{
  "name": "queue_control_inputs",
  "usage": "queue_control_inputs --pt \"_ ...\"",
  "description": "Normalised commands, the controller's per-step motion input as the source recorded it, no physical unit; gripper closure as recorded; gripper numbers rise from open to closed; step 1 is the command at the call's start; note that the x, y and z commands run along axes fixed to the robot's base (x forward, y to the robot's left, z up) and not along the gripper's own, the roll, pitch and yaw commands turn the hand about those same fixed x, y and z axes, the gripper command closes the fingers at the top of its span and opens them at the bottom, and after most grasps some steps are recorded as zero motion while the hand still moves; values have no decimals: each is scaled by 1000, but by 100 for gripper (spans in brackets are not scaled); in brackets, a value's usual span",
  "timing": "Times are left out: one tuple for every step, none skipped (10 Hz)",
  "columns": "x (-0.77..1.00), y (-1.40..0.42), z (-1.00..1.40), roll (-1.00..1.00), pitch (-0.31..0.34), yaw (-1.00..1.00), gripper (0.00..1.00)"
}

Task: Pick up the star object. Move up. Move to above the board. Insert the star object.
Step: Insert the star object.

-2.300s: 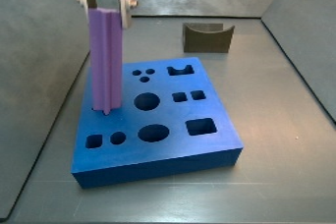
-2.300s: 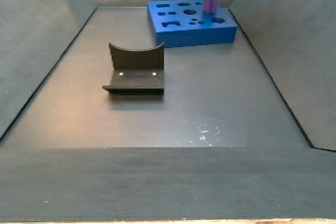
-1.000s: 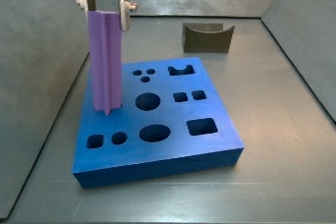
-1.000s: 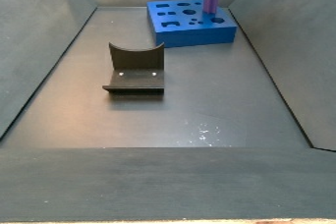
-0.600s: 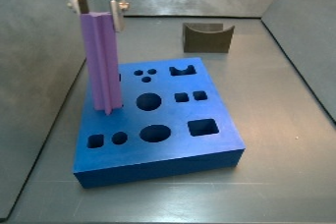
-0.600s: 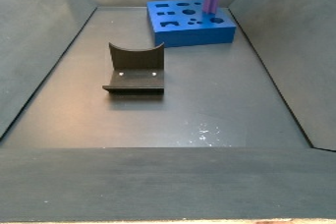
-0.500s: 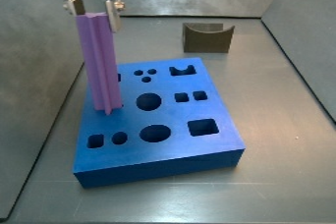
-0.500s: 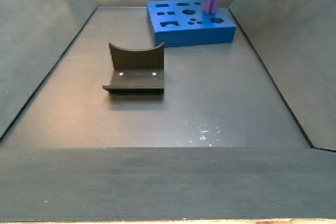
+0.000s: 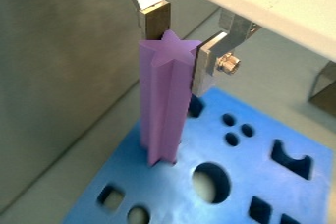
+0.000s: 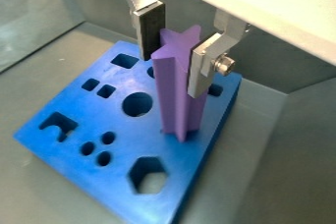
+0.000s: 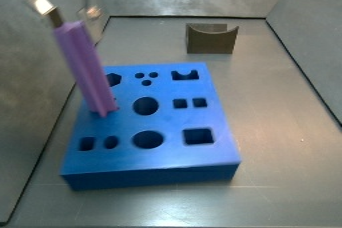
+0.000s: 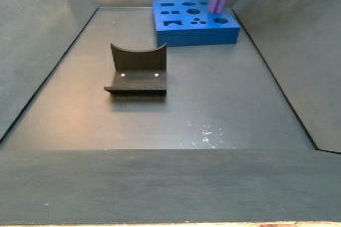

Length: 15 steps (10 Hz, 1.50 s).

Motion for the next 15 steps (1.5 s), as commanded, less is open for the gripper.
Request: queue_control_inputs --pt "0 -211 -23 71 0 0 100" --pt "137 0 -37 -7 0 0 100" --pt "311 -37 -546 20 83 -157 100" --pt "469 -340 -871 64 131 -251 100" --pt "469 -334 -866 49 141 -289 100" --pt "437 -309 -803 21 176 -337 100" --pt "443 -197 -711 0 231 -317 100" --pt "471 0 -546 -73 290 -354 100" --pt "431 29 -497 -100 307 -366 100" --pt "377 111 -469 -124 326 -309 100" --pt "197 194 -551 -140 287 -217 100" --pt "0 69 -146 -93 0 0 100" --pt "0 0 0 -10 0 0 100" --pt "-251 0 -280 0 -179 0 100" --pt "-591 -69 -611 -11 -320 0 100"
